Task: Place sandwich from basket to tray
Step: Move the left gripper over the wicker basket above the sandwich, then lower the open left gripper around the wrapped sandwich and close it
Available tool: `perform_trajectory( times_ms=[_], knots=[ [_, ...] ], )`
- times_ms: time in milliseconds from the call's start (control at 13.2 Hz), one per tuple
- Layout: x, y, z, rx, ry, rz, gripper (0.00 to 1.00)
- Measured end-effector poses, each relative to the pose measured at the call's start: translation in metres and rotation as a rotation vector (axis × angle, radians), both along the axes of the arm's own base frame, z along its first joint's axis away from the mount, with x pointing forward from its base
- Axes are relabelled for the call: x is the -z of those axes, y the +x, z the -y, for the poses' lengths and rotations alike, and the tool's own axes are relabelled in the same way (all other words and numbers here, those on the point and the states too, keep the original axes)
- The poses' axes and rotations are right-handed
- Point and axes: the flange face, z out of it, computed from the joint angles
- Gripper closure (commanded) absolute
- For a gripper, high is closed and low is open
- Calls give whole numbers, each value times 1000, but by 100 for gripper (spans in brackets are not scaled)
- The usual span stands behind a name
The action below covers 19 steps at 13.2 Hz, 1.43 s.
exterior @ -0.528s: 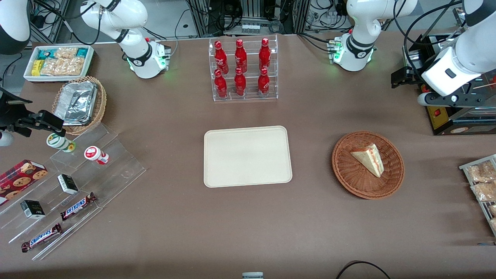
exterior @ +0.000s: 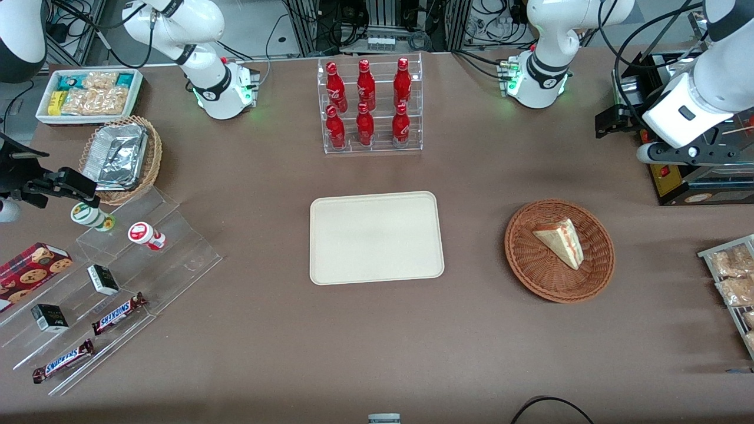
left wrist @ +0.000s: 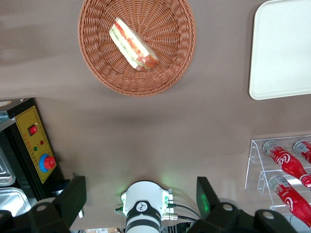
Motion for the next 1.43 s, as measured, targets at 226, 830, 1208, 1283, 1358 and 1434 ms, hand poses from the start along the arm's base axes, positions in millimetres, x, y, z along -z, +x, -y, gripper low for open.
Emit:
perform_trajectory(
  times_ms=[226, 830, 1208, 1283, 1358, 1434],
  knots=[
    [37, 7, 0, -2, 0, -3, 0],
    [161, 33, -7, -26, -10, 34, 0],
    [233, 55, -20, -38, 1, 74, 0],
    [243, 54, -23, -44, 1, 87, 0],
    [250, 54, -27, -51, 1, 96, 0],
    [255, 53, -31, -63, 3, 102, 0]
  ],
)
